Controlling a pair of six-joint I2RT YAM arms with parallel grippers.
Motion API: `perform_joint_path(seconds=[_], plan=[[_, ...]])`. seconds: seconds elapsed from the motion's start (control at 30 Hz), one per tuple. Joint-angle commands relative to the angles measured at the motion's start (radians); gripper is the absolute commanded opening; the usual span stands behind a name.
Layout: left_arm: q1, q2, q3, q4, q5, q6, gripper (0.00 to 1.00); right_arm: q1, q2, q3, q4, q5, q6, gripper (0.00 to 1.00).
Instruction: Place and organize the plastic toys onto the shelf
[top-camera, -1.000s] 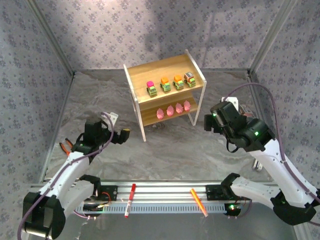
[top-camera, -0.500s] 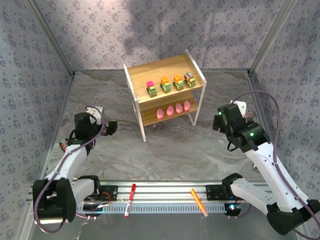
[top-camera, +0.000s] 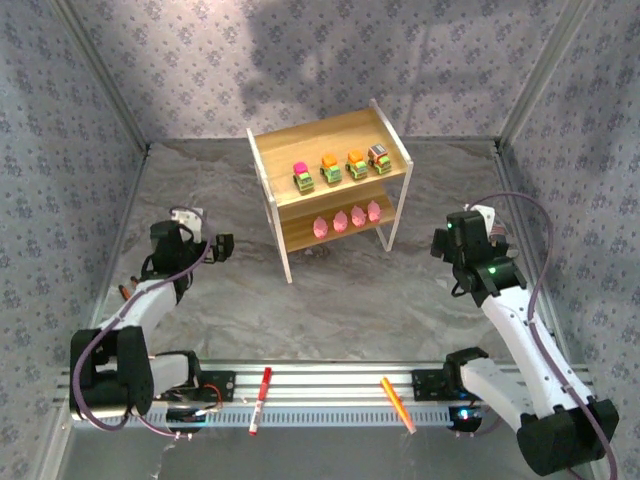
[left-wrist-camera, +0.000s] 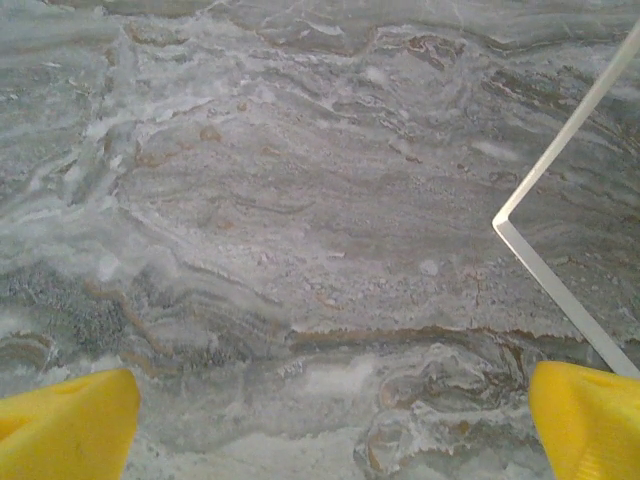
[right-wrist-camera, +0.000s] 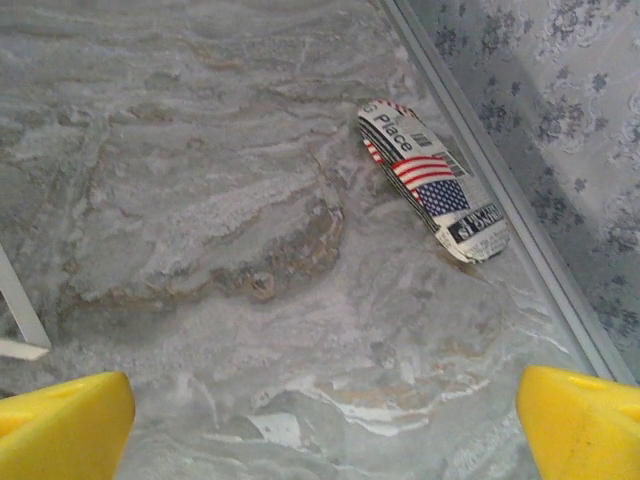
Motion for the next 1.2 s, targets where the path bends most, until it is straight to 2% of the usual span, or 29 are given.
perform_joint_path(seconds=[0.0,0.3,0.77,0.87,1.0,1.17], plan=[[0.009,0.035,-0.014,0.103,0.014,0.01,1.0,-0.008,-0.008,-0.027,0.13,-0.052,-0.06,1.0],[0.009,0.088,-0.047,0.249,0.017,0.045,0.99,-0.01,-0.005,-0.169,0.342,-0.027,-0.115,1.0],[0.012,0.223,-0.045,0.417,0.042,0.052,1.0,-0.015,0.103,-0.303,0.649,0.047,-0.216,1.0],[0.012,0.263,-0.055,0.471,0.05,0.056,1.0,-0.033,0.134,-0.326,0.735,0.003,-0.233,1.0],[0.029,0.262,-0.058,0.477,0.114,0.061,1.0,-0.037,0.194,-0.327,0.818,-0.031,-0.273,1.0],[0.035,0.271,-0.042,0.455,0.137,0.063,1.0,-0.051,0.254,-0.331,0.911,-0.094,-0.318,1.0]])
